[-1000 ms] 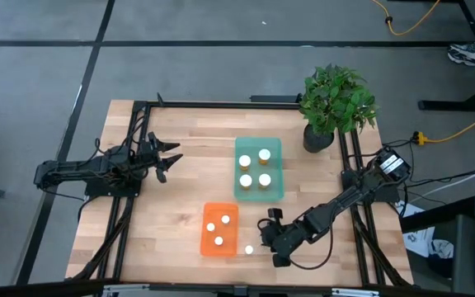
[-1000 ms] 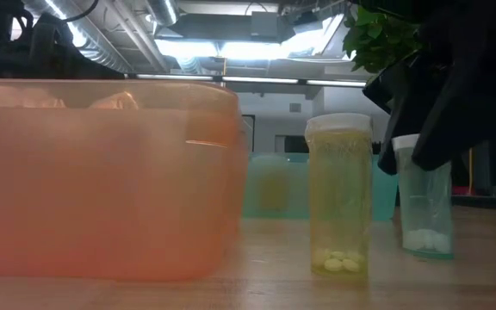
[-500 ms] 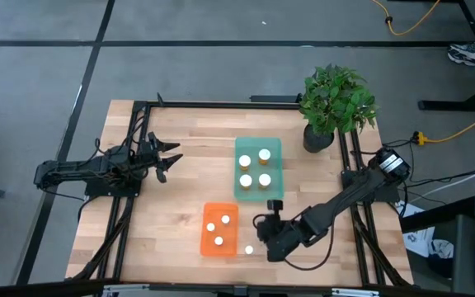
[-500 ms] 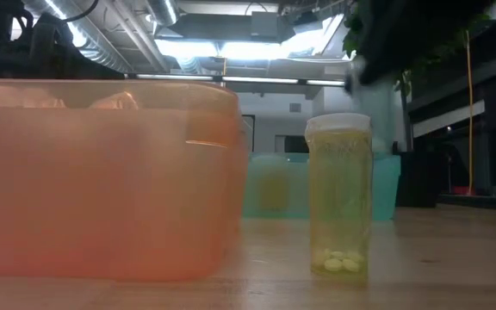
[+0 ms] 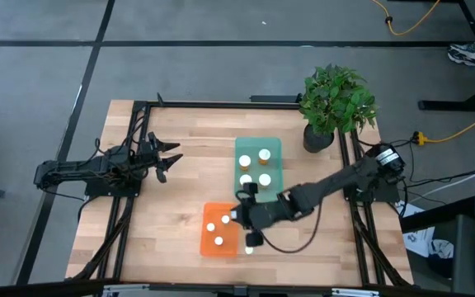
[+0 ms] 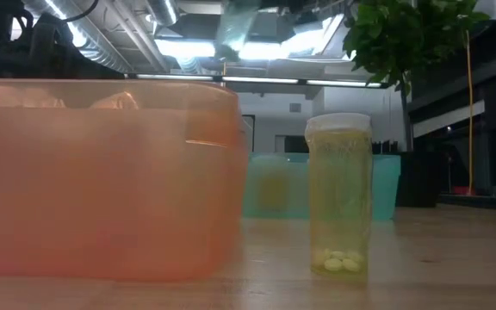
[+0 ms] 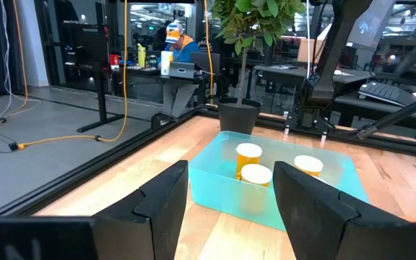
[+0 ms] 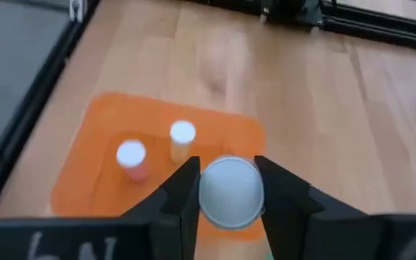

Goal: Pick and place medicine bottles into bin by pill shape (circle, oval)
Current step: Put the small blue pill bottle into the orange bin

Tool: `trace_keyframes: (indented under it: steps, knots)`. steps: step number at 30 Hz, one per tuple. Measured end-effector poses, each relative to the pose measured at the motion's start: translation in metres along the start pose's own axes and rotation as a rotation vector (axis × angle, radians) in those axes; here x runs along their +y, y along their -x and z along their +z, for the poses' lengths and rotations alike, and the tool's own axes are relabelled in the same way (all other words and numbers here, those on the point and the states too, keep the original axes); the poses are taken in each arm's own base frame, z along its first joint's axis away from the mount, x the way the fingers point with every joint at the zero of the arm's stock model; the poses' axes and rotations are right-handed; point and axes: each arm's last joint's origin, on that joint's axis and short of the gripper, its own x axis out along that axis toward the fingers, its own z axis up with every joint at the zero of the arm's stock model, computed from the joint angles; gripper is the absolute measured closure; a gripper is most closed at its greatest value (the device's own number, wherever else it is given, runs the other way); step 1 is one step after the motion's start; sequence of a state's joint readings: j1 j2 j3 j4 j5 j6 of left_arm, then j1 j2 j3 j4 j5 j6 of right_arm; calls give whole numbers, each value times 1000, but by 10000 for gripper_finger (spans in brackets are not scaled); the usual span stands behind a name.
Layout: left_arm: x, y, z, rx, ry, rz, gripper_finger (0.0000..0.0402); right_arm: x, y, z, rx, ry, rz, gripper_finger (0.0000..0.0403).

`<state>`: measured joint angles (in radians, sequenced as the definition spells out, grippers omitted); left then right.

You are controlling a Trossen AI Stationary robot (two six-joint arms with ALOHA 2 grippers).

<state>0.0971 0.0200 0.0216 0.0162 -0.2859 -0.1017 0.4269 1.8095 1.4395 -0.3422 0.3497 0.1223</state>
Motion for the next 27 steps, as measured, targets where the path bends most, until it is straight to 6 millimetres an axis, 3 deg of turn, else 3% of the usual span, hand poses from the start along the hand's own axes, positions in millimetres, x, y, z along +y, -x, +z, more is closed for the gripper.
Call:
trace_keyframes:
  steps: [6, 14, 27]
  knots:
    - [0, 0, 0, 0, 0, 0, 206, -25, -29, -4, -60, -107, 36, 286]
    - [0, 0, 0, 0, 0, 0, 206, -25, -73, -14, -18, -85, 80, 286]
    - [0, 0, 0, 0, 0, 0, 206, -28, -97, -26, 9, -94, 62, 286]
